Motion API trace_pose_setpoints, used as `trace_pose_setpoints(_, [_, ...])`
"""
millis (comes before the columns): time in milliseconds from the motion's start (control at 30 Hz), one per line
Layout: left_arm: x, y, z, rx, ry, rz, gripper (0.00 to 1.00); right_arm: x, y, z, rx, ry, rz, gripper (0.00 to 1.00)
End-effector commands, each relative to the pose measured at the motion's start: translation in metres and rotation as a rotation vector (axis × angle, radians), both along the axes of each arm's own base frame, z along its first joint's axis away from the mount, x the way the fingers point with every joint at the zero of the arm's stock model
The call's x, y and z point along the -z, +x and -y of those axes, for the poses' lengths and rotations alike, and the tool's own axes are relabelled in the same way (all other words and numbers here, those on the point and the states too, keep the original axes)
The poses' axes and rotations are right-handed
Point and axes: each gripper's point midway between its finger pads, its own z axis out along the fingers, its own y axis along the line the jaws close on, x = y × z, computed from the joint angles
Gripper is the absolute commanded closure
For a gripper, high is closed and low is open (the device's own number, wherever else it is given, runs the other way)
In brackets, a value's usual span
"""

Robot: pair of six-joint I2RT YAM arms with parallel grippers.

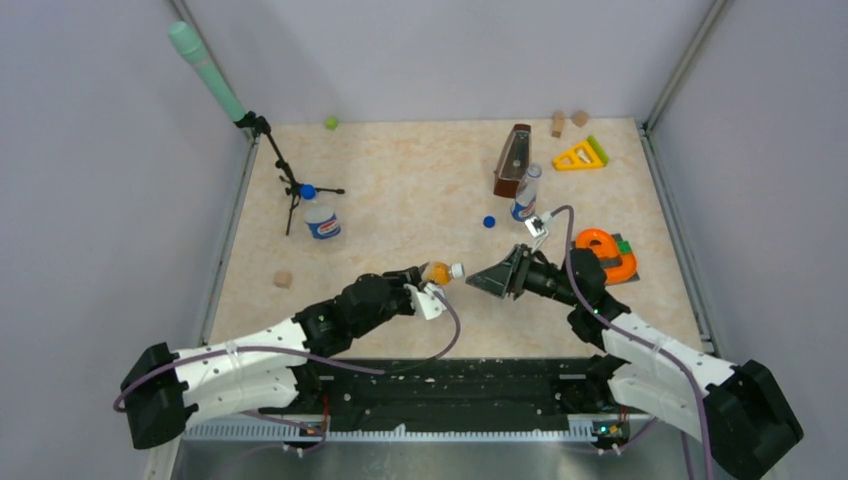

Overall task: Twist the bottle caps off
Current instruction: Unscrew the bottle cap from the plastic bottle.

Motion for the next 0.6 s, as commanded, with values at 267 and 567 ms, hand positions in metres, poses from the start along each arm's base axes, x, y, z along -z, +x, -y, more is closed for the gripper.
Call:
trace_pose_setpoints(267, [-0.046, 0.012, 0.015, -0.006, 0.003, 0.381, 1.00, -0.036, 0.017, -0.007, 0.077, 0.271, -0.175, 0.49])
trace_pose_setpoints(567, [-0.050, 0.009, 0.018, 0.001, 0.001, 0.418, 1.00, -0.028, 0.019, -0.012, 0.059, 0.248, -0.201, 0.50])
